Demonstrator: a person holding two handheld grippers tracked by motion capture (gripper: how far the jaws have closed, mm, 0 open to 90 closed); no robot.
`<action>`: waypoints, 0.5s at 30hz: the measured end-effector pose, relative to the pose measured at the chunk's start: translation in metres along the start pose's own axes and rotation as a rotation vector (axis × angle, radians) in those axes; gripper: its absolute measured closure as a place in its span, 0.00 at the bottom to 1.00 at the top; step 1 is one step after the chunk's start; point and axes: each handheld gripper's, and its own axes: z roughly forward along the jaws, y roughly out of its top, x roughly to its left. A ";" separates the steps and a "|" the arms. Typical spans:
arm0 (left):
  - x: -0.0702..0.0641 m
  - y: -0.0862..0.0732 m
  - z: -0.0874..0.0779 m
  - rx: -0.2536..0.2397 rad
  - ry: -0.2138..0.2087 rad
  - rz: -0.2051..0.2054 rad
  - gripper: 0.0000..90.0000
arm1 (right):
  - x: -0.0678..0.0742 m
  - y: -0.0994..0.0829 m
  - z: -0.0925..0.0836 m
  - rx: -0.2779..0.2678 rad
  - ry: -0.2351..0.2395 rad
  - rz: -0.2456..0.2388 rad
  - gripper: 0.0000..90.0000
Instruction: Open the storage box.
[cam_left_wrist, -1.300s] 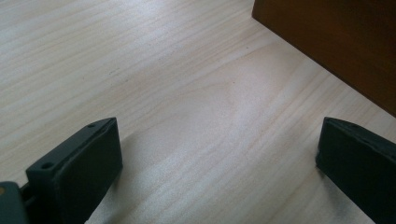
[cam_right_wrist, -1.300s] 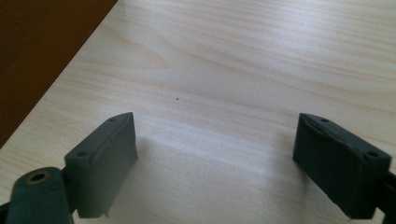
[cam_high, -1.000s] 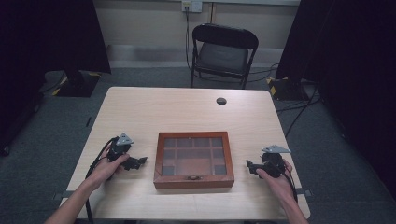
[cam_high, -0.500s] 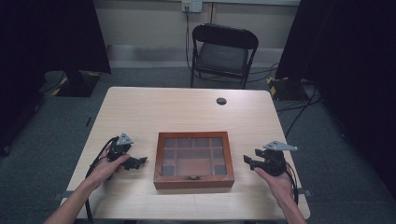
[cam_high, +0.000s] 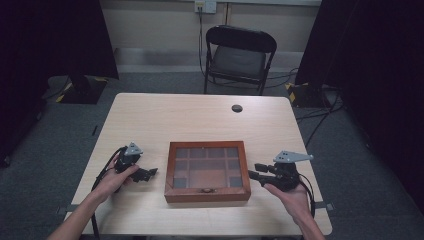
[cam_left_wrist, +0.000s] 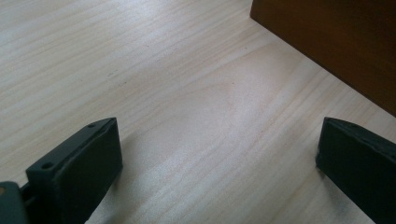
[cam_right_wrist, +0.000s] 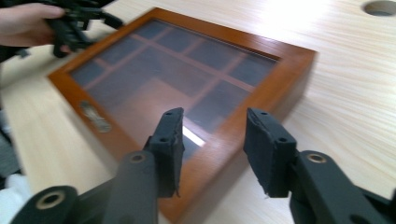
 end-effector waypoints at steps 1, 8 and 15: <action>0.000 0.000 0.000 0.000 0.000 0.000 0.00 | 0.003 0.001 0.000 -0.002 0.017 -0.006 0.67; 0.000 0.000 0.000 0.000 0.000 0.000 0.00 | 0.025 0.007 0.013 0.007 0.103 -0.046 0.73; 0.000 0.000 0.000 0.000 0.000 0.000 0.00 | 0.043 0.006 0.033 0.047 0.168 -0.079 0.77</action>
